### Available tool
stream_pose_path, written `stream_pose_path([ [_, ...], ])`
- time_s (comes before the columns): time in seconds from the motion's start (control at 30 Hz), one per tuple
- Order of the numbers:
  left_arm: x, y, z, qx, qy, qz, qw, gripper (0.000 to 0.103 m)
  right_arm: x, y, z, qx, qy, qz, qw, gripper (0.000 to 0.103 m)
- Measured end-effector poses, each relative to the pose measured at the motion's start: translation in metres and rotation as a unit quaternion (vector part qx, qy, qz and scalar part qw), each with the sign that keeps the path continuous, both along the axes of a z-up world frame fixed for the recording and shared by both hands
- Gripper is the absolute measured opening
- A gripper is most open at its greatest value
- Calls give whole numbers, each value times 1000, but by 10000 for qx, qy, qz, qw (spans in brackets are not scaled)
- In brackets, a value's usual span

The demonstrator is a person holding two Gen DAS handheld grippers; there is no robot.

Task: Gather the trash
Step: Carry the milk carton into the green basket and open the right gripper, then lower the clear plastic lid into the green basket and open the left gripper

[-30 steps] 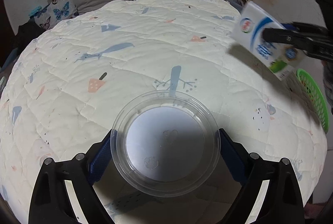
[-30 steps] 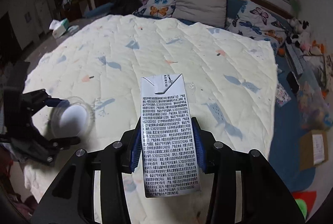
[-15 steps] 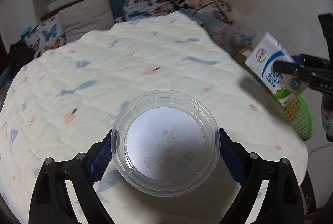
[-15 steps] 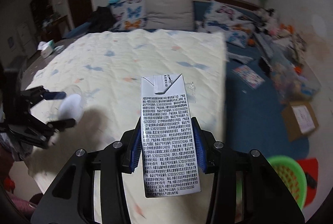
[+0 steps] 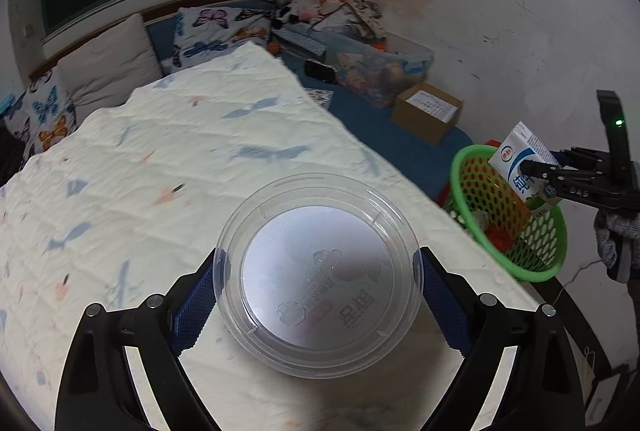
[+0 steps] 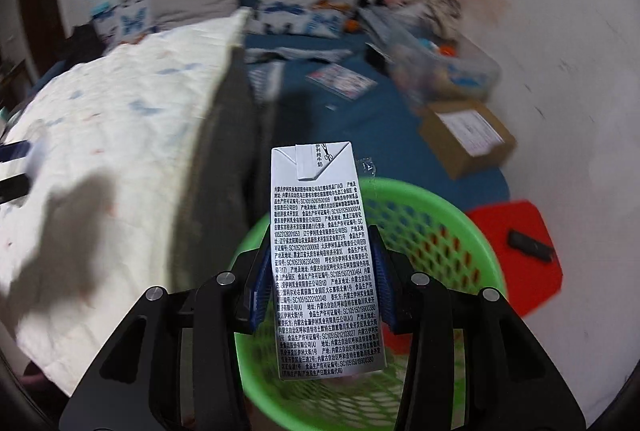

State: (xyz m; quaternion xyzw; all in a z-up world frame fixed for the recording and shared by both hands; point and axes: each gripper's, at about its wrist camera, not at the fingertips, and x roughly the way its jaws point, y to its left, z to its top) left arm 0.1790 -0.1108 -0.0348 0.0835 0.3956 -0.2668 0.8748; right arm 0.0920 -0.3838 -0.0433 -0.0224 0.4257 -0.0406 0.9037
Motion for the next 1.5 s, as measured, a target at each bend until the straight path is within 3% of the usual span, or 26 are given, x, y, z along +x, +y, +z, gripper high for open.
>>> stream_pose_path([
  [0.23, -1, -41, 4, 39, 5, -311, 9995, 90, -1, -56, -23, 50, 73, -720, 9974, 45],
  [0.37, -1, -66, 6, 33, 14, -510, 9987, 90, -5, -76, -28, 264, 2, -1025, 9944, 57],
  [0.47, -3, -84, 6, 63, 1, -663, 9978, 90, -13, -83, -28, 337, -59, -1115, 9932, 57],
  [0.63, -4, -119, 4, 58, 38, -935, 9956, 90, -36, -83, -18, 305, -212, -1107, 9932, 57],
  [1.07, -6, -211, -1, 113, 149, -1487, 9887, 91, -92, -81, 10, 369, -759, -1191, 9893, 70],
  [1.5, -8, -215, -9, -208, 494, -1496, 9873, 93, -108, -67, 9, 696, -955, -1187, 9859, 77],
])
